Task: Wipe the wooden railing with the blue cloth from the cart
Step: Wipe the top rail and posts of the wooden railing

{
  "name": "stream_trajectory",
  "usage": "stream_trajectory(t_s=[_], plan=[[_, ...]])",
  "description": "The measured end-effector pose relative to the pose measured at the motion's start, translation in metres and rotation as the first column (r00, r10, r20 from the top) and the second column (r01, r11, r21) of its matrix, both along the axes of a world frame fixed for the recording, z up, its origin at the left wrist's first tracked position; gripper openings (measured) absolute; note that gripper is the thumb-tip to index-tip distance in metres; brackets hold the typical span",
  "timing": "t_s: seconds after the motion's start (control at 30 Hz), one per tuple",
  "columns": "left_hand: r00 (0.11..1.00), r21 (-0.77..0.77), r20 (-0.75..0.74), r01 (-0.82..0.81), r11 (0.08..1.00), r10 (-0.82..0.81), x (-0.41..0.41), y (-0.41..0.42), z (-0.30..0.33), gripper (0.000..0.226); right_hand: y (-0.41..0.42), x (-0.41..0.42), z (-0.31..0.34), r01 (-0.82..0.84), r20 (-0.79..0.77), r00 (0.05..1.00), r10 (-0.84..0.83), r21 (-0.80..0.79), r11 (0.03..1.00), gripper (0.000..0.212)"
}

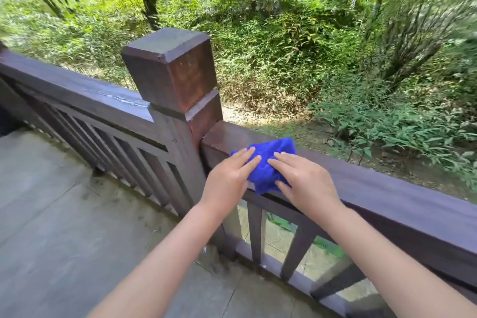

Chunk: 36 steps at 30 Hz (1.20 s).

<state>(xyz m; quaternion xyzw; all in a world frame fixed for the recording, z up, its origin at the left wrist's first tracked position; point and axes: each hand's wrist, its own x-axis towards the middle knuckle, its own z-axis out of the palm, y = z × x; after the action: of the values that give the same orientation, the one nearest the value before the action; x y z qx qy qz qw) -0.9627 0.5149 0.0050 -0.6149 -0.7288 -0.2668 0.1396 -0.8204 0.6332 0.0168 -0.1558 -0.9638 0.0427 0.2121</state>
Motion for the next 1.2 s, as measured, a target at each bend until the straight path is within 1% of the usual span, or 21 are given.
stream_trajectory(t_s=[0.07,0.1,0.13,0.2,0.3,0.43,0.53,0.7,0.93,1.13,1.2], plan=[[1.000,-0.035,0.021,0.015,0.999,-0.015,0.007,-0.008,0.003,0.051,-0.004,0.005,-0.002,0.001,-0.070,0.998,0.004,0.068,0.998,0.045],[0.999,-0.052,0.040,0.015,0.999,-0.013,0.010,-0.012,0.005,0.049,-0.004,0.006,-0.002,0.000,-0.090,0.996,0.007,0.071,0.997,0.043],[0.998,-0.064,0.069,0.007,0.998,-0.002,0.011,-0.016,0.008,0.046,-0.004,0.006,-0.001,-0.001,-0.096,0.995,0.006,0.050,0.999,0.041],[0.985,-0.097,0.172,-0.019,0.995,0.036,0.013,-0.022,0.013,0.041,-0.004,0.007,0.003,-0.001,-0.098,0.995,-0.001,-0.024,1.000,0.037],[0.941,-0.106,0.330,-0.037,0.994,0.070,0.010,-0.031,0.023,0.035,-0.006,0.004,0.016,0.026,-0.080,0.996,-0.035,-0.120,0.992,0.030],[0.894,-0.090,0.442,-0.042,0.995,0.078,-0.002,-0.051,0.038,0.030,-0.016,-0.006,0.029,0.009,-0.012,1.000,-0.012,-0.270,0.963,0.026],[0.899,-0.091,0.430,-0.051,0.995,0.086,-0.014,-0.069,0.046,0.028,-0.031,-0.014,0.036,-0.019,-0.015,1.000,0.015,-0.361,0.932,0.026],[0.913,-0.113,0.395,-0.060,0.992,0.101,-0.042,-0.105,0.054,0.028,-0.064,-0.045,0.047,-0.077,-0.021,0.997,0.076,-0.449,0.890,0.024],[0.914,-0.159,0.394,-0.040,0.987,0.100,-0.122,-0.169,0.062,0.026,-0.128,-0.124,0.053,-0.089,0.004,0.994,0.107,-0.522,0.848,0.019],[0.953,-0.253,0.296,0.018,0.967,0.059,-0.218,-0.215,0.079,0.028,-0.195,-0.204,0.054,-0.043,-0.026,0.999,0.035,-0.573,0.818,0.016],[0.967,-0.277,0.254,0.052,0.959,0.021,-0.244,-0.220,0.085,0.029,-0.209,-0.225,0.056,-0.017,-0.037,0.999,-0.006,-0.573,0.819,0.015]])
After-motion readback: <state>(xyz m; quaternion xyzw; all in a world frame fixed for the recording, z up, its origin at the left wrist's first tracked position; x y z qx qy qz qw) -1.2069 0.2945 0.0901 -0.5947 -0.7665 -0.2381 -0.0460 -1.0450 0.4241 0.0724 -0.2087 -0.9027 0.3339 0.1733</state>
